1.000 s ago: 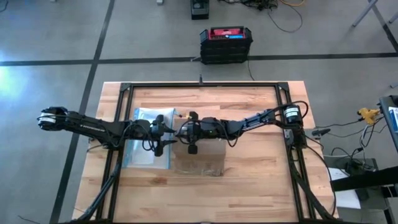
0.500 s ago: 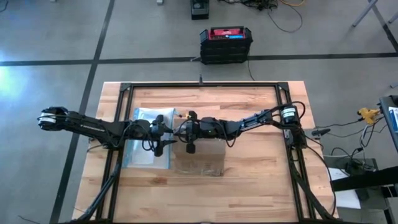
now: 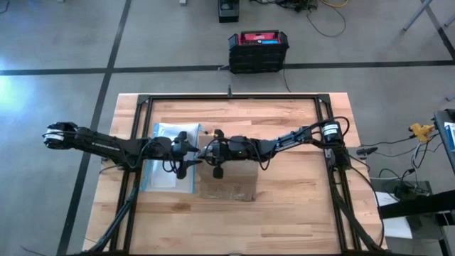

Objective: Unpack boxes
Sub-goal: Break down the cardboard box until it is fully flat

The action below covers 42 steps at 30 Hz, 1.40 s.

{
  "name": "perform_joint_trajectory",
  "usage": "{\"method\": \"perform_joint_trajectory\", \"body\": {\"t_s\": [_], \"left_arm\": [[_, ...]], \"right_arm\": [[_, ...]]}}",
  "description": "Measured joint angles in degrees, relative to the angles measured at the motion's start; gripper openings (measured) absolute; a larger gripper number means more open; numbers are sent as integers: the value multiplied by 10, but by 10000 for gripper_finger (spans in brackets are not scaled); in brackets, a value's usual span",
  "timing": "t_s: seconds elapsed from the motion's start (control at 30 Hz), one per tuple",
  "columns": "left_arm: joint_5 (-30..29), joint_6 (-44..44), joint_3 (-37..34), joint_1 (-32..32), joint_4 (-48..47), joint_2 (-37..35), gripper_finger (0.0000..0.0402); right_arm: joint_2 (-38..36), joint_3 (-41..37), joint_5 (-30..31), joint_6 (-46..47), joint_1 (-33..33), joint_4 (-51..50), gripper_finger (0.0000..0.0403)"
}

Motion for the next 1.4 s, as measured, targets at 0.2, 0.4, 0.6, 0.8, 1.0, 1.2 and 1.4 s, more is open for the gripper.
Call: {"method": "perform_joint_trajectory", "body": {"t_s": [0.2,0.4,0.6,0.8,1.0,1.2,1.4], "left_arm": [[0,0,0,0,0,0,197],[0,0,0,0,0,0,197],[0,0,0,0,0,0,197],[0,0,0,0,0,0,197],[0,0,0,0,-6,0,197],[-7,-1,1,0,-7,0,197],[-12,-2,1,0,-9,0,197]], "right_arm": [[0,0,4,-1,0,-7,50],[0,0,13,-12,-1,12,50],[0,0,24,-12,-2,-12,50],[-1,0,24,-5,-2,-15,50],[-19,-5,50,-5,2,-59,50],[-36,-27,53,7,3,-66,50],[-71,-78,54,32,4,-65,50]]}}
